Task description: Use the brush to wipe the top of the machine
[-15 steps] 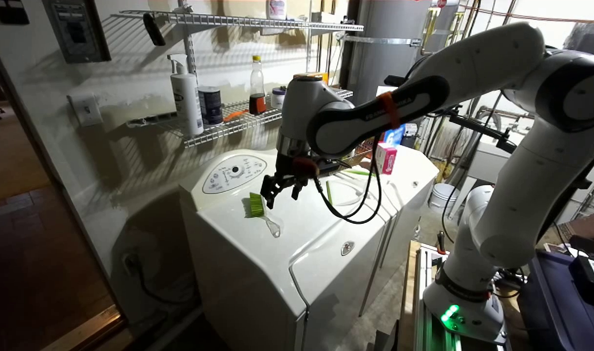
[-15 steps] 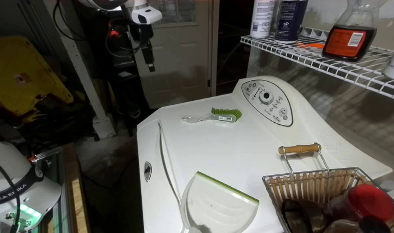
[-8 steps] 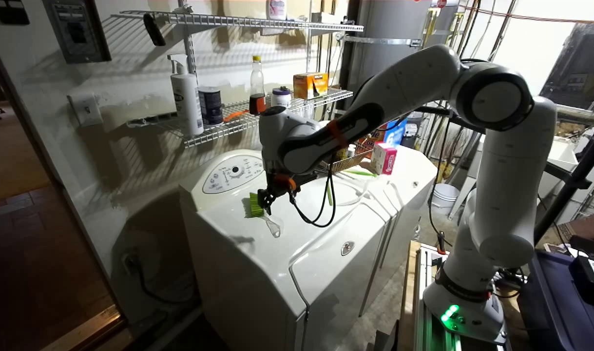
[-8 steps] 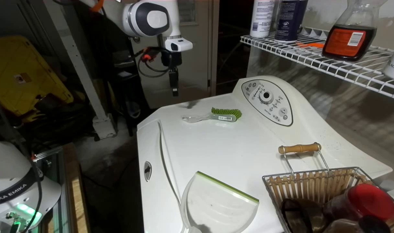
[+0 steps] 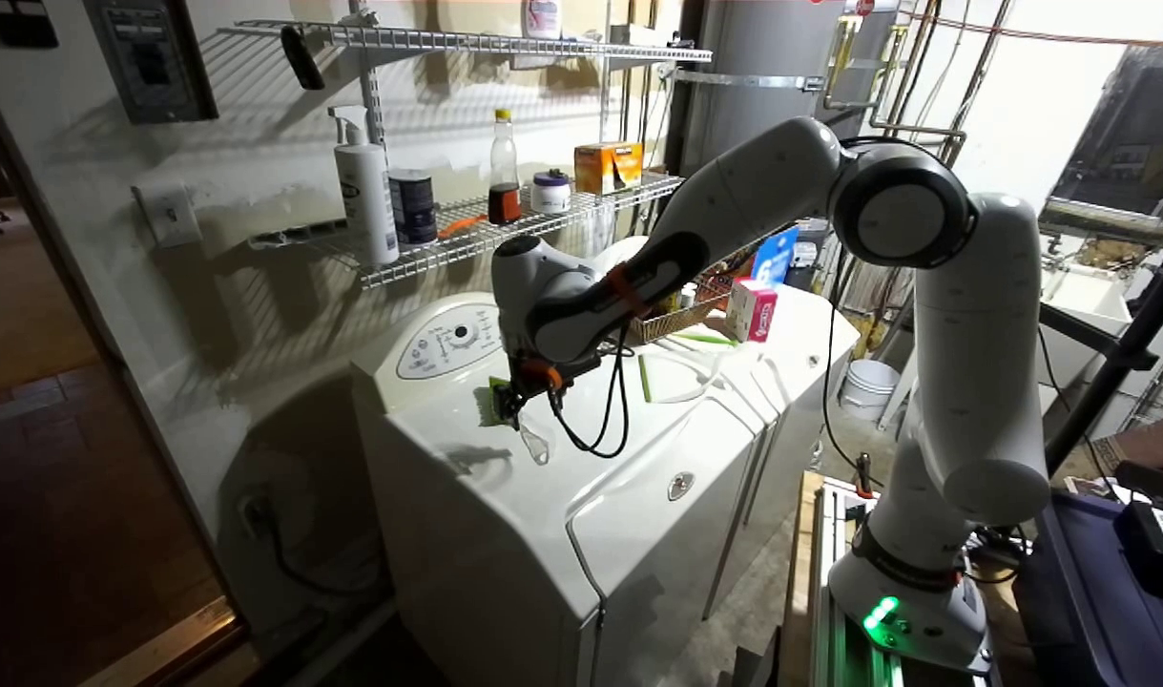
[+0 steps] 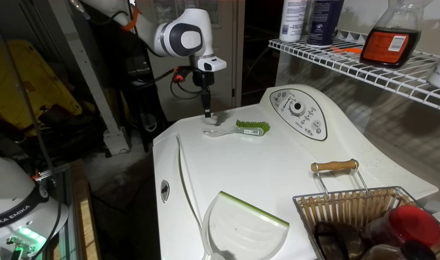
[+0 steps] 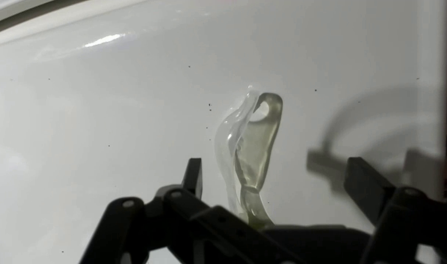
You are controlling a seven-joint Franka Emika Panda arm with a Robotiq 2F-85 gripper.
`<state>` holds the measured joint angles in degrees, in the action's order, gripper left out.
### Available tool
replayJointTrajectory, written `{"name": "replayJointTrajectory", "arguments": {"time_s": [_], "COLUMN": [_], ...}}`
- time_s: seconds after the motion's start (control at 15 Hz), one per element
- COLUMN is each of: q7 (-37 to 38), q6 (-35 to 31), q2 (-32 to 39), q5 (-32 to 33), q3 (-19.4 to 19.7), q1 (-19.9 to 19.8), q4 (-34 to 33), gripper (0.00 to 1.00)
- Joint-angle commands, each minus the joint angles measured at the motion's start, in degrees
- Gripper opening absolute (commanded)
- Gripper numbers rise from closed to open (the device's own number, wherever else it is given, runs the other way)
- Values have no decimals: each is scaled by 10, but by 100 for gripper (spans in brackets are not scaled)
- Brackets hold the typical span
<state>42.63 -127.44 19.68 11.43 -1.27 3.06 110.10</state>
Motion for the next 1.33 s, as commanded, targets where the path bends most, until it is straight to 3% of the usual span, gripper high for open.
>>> {"name": "replayJointTrajectory", "arguments": {"time_s": [0.0, 0.27, 0.4, 0.8, 0.87, 0.93, 1.27], "q7": [-19, -95, -142, -250, -255, -258, -237], "q6": [-28, -149, -196, -244, -245, -246, -246], "q2": [-3, 20, 35, 88, 96, 102, 106], "q5": [-24, -83, -82, -132, -133, -131, -113], "q3": [12, 19, 32, 28, 31, 35, 61], "q1": [8, -22, -25, -43, -39, -36, -18], "q4": [5, 21, 28, 22, 20, 18, 17], "gripper": [100, 100, 100, 100, 75, 74, 37]}}
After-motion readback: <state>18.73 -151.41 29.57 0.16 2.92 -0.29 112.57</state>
